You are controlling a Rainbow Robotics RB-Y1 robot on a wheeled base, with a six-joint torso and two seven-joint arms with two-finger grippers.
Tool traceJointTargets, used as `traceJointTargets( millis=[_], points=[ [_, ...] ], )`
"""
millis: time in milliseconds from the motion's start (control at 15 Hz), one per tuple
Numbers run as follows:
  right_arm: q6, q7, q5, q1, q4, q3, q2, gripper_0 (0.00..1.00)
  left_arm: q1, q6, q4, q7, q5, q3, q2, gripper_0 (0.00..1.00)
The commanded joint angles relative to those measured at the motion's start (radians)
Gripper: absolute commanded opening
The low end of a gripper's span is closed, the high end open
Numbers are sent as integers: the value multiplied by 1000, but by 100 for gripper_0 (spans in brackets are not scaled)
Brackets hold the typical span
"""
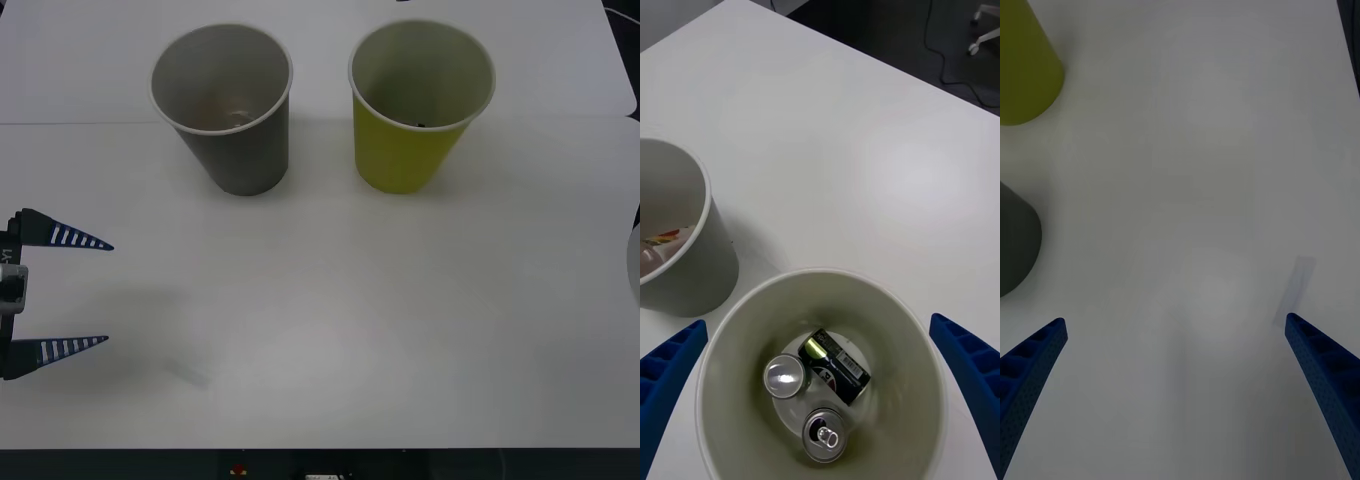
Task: Put the can into the green bin and the plastic bottle into the gray bin
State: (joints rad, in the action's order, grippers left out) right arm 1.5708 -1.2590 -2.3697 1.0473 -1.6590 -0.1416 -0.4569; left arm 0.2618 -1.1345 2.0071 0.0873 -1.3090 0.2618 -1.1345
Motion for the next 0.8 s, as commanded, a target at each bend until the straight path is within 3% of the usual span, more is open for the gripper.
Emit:
traceJointTargets(
  millis=[67,800],
  points=[
    [0,24,30,-99,-139,-64,41,100,0,0,0,0,0,0,0,100],
    [0,132,356,-507,-527,-230,40,100,0,0,0,0,0,0,0,100]
  ],
)
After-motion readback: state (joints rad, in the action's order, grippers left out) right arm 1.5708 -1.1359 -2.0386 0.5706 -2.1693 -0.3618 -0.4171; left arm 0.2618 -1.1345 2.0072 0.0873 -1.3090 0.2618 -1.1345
